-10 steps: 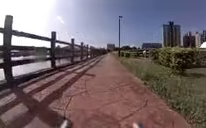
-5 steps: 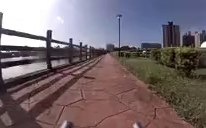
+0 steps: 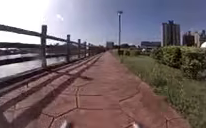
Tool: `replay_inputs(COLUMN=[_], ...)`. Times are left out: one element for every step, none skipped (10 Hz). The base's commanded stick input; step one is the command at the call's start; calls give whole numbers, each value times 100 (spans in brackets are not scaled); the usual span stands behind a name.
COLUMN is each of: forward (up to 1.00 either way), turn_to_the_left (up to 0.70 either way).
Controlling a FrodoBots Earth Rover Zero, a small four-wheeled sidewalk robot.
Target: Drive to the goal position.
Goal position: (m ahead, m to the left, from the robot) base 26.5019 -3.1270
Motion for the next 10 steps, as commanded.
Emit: replay_inputs(forward=[50,50,50,50,50,50,50,50,50,50], turn_to_the_left=[0,0,0,0,0,0,0,5,5,0])
